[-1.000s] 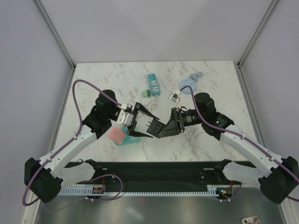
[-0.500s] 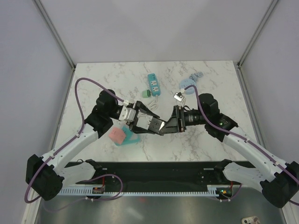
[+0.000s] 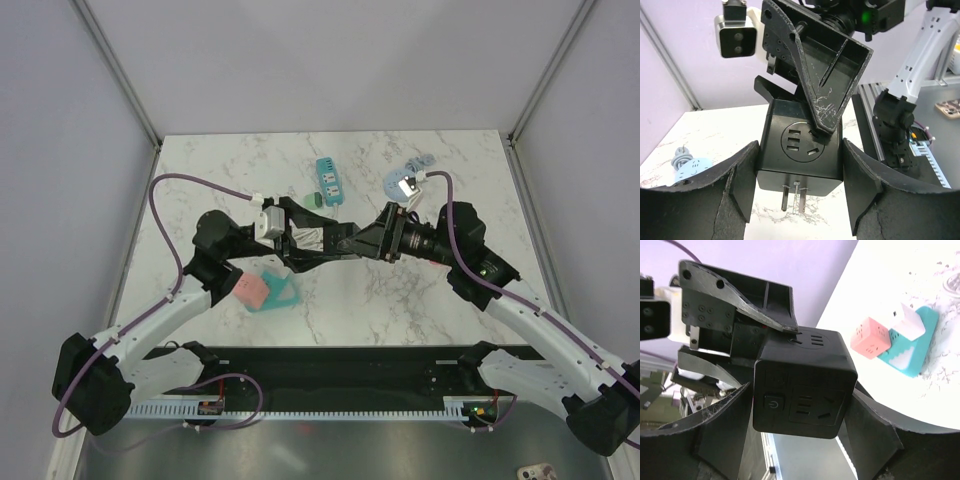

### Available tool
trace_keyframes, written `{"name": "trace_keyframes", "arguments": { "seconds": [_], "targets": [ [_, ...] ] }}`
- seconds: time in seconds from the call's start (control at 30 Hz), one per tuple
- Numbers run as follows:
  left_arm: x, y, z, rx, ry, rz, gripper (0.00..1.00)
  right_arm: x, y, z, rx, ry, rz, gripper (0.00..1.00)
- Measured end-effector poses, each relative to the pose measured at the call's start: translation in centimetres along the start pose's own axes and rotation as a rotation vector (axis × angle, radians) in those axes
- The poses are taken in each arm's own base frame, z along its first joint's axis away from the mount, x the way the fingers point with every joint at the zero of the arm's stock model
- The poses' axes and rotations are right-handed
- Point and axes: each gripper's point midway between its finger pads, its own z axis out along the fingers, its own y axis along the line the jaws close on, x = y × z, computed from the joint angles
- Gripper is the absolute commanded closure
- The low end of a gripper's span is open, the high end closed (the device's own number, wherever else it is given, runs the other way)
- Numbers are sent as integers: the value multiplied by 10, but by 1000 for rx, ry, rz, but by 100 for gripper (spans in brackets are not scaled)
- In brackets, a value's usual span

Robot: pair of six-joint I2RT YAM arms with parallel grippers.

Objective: Insert the plug

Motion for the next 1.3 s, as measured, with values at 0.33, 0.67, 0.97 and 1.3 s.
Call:
{"name": "trace_keyframes", "arguments": {
  "seconds": [0.33,0.67,0.97,1.3],
  "targets": [
    [3,11,-2,-89,-28,-45,98,-14,-6,7,31,-69,25,16],
    [2,11,6,-62,17,-178,98,-25,-3,-8,119,-58,-267,7],
    [2,-8,3,-1,63,-333,98,-25,23,-45,80,-82,-571,6],
    [-19,-1,8,53,107,-687,98,-19,40,-57,-49,-54,-990,6]
  ]
}}
